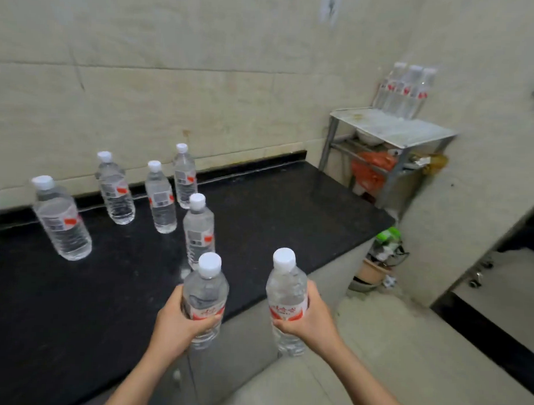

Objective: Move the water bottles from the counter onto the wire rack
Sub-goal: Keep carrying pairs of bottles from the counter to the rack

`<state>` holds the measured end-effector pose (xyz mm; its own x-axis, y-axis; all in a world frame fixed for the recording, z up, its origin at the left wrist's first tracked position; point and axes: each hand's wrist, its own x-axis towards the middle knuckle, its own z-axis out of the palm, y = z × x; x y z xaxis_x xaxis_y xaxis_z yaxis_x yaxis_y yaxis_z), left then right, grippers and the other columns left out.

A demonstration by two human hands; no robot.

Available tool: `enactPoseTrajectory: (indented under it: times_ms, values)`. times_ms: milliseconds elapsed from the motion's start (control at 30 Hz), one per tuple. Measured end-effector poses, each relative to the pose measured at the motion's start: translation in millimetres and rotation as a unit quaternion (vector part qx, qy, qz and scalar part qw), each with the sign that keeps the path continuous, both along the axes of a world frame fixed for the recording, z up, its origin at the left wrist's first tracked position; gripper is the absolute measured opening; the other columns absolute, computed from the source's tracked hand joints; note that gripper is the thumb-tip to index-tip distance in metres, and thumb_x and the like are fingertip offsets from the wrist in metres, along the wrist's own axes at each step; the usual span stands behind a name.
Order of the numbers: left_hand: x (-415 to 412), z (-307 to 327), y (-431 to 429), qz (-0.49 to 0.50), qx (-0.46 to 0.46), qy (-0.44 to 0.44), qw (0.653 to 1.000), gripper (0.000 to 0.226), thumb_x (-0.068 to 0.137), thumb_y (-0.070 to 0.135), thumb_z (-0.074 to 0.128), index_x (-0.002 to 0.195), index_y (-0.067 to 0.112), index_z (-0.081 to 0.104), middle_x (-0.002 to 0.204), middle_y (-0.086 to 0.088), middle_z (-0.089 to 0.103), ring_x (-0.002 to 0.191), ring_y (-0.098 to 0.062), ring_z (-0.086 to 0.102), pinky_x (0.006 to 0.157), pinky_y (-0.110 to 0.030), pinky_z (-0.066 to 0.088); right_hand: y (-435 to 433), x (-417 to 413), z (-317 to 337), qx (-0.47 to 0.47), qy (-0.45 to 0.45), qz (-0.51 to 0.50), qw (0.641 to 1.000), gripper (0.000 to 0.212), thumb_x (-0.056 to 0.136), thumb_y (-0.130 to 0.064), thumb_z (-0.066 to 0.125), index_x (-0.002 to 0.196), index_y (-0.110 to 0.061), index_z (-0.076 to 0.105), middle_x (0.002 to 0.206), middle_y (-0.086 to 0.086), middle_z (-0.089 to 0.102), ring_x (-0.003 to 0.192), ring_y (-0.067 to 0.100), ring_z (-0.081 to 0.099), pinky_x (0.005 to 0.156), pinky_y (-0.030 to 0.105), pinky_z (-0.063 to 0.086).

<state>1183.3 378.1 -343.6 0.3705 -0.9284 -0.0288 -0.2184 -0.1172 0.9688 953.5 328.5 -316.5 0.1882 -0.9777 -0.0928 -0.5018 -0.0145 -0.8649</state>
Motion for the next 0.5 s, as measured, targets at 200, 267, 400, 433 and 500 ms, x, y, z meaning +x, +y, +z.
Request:
enactPoseTrajectory:
  times_ms: [200, 267, 400, 433, 500]
  values:
    - [-101, 2, -39, -0.110, 0.030, 0.007, 0.993, 0.060, 0.036, 0.029, 0.085, 0.087, 0.034, 0.055, 0.082, 0.016, 0.070, 0.081, 0.000, 0.062, 0.072, -0.021, 0.048, 5, -114, 3, -0.005, 0.025, -0.103, 0.994, 0.069, 0.046, -0.036, 0.075, 0.106, -0.039, 0.042, 0.101, -0.008, 0.064, 0.097, 0.017, 0.062, 0.083, 0.034, 0.050]
    - [-131, 6, -57, -0.147, 0.025, 0.006, 0.989, 0.059, 0.043, 0.021, 0.088, 0.088, 0.036, 0.053, 0.090, 0.014, 0.066, 0.085, -0.003, 0.062, 0.077, -0.025, 0.048, 2, -146, 1, 0.001, 0.018, -0.133, 0.991, 0.071, 0.046, -0.033, 0.078, 0.107, -0.036, 0.044, 0.100, -0.009, 0.064, 0.098, 0.017, 0.062, 0.085, 0.034, 0.050]
    - [-187, 11, -97, -0.200, 0.012, -0.005, 0.980, 0.058, 0.049, 0.010, 0.087, 0.087, 0.035, 0.051, 0.090, 0.013, 0.064, 0.085, -0.004, 0.061, 0.077, -0.025, 0.048, -13, -202, 3, -0.011, 0.000, -0.184, 0.983, 0.067, 0.053, -0.019, 0.084, 0.102, -0.041, 0.043, 0.099, -0.012, 0.063, 0.097, 0.014, 0.062, 0.085, 0.030, 0.048]
    - [-199, 10, -111, -0.212, 0.008, -0.005, 0.977, 0.057, 0.053, 0.008, 0.086, 0.088, 0.035, 0.051, 0.092, 0.012, 0.064, 0.086, -0.005, 0.061, 0.077, -0.025, 0.047, -20, -215, 5, -0.016, -0.003, -0.194, 0.981, 0.065, 0.054, -0.017, 0.085, 0.098, -0.043, 0.043, 0.096, -0.016, 0.062, 0.094, 0.013, 0.061, 0.083, 0.029, 0.047]
    - [-225, 10, -139, -0.233, -0.003, 0.002, 0.972, 0.056, 0.056, 0.006, 0.085, 0.090, 0.036, 0.051, 0.094, 0.012, 0.064, 0.089, -0.004, 0.061, 0.074, -0.022, 0.047, -39, -243, 12, -0.026, -0.008, -0.210, 0.977, 0.063, 0.055, -0.014, 0.085, 0.091, -0.044, 0.043, 0.091, -0.024, 0.058, 0.090, 0.010, 0.060, 0.081, 0.027, 0.045]
